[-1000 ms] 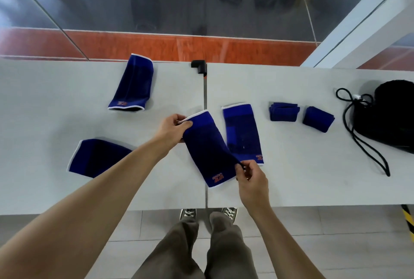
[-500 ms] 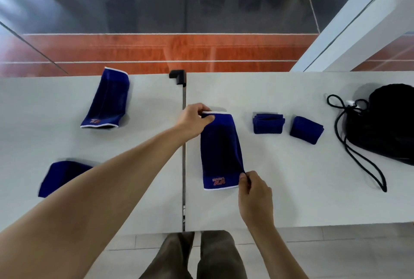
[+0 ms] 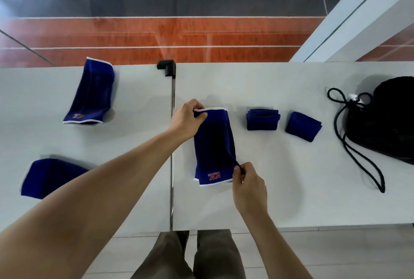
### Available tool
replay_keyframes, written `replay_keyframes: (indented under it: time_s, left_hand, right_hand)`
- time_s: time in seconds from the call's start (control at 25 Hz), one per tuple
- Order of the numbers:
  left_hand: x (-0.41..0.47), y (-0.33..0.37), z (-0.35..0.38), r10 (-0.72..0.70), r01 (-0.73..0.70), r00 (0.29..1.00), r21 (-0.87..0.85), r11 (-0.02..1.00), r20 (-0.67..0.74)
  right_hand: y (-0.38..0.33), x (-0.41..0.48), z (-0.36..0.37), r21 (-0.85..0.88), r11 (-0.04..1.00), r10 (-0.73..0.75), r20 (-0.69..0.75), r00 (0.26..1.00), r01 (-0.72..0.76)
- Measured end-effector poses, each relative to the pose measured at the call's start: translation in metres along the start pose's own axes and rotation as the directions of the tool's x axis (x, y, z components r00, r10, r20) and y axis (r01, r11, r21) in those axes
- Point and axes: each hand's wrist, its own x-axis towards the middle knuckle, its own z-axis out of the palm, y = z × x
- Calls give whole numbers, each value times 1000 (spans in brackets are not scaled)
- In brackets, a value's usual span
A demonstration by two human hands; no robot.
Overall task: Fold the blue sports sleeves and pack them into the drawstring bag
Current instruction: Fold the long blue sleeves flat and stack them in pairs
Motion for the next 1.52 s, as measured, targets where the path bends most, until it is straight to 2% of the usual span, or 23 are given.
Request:
replay_keyframes:
  time_s: [0.16,0.24,0.44,0.52,0.56,0.6,0.64,0.68,0.72,0.76,0.84,0.88,0.96,1.04,1.08,1.12,1.16,1.2,1.24,1.28,1.36,1.44,1.52]
  left_hand:
    - [-1,8,-5,85,-85,996,-1,996,-5]
    - [2,13,-9,106,-106,994,-32,994,-2]
    - [3,34,-23,-115,148,986,-324,934,117]
    - [2,36,-29,-123,176,979,-367,913,164]
    - [1,38,-32,-110,169,979,-389,906,169]
    - [-1,39,-34,-84,139,984,-376,916,159]
    - [-2,40,-38,-61,103,989,-333,937,134]
    - [-4,43,-41,-54,86,992,-303,949,114]
    - [-7,46,-44,-70,108,990,-329,938,126]
    - [-11,50,-47,-112,183,975,-413,892,191]
    - [-22,57,-52,-188,408,896,-577,708,403]
    - [-27,57,-52,-189,458,865,-578,676,465]
    - [-35,51,-45,-156,396,869,-469,790,470]
    - [-42,45,-37,-128,275,927,-406,871,352]
    - [-43,43,-34,-136,257,947,-433,864,292]
    - [-45,41,-33,-150,263,954,-487,833,259]
    - [-48,41,-34,-160,283,953,-559,779,259]
    - [-50,40,-36,-165,313,944,-623,716,285]
    - [-53,39,-37,-173,358,929,-670,651,328]
    - [-57,39,-39,-182,403,910,-697,593,372]
    - [-61,40,-40,-206,459,885,-714,528,417]
    - [-58,37,-40,-240,461,886,-695,552,397]
    - [-49,35,-40,-278,451,891,-644,618,358]
  right_hand:
    - [-3,1,-6,51,998,30,-2,1000,-29]
    - [-3,0,-11,148,989,18,-27,999,-14]
    - [-10,-7,-25,505,863,24,-94,995,27]
    - [-15,-12,-29,559,828,-3,-66,998,40]
    - [-18,-15,-31,525,847,-43,-81,996,80]
    - [-20,-18,-31,415,892,-126,-150,981,178]
    - [-21,-22,-30,218,922,-265,-245,933,319]
    - [-21,-24,-25,-9,891,-435,-303,848,454]
    - [-21,-27,-20,-193,812,-584,-311,750,551]
    - [-22,-29,-15,-311,738,-674,-289,680,599]
    - [-25,-34,-4,-409,659,-746,-241,621,632]
    - [-26,-35,1,-423,643,-756,-215,618,639]
    - [-28,-38,9,-437,603,-782,-161,602,668]
    - [-27,-42,13,-379,606,-782,-119,612,700]
    - [-27,-45,11,-285,672,-734,-129,667,684]
    - [-29,-47,7,-136,785,-619,-166,767,604]
    - [-31,-47,1,71,889,-431,-198,880,451]
    - [-33,-45,-4,305,915,-218,-170,961,262]
    - [-35,-41,-8,510,856,-68,-59,996,89]
    - [-36,-36,-8,655,755,-15,77,997,-39]
    - [-35,-26,-6,785,589,-30,258,966,-191]
    - [-33,-22,-6,789,578,-23,273,962,-210]
    - [-25,-23,-7,736,647,44,224,974,-198]
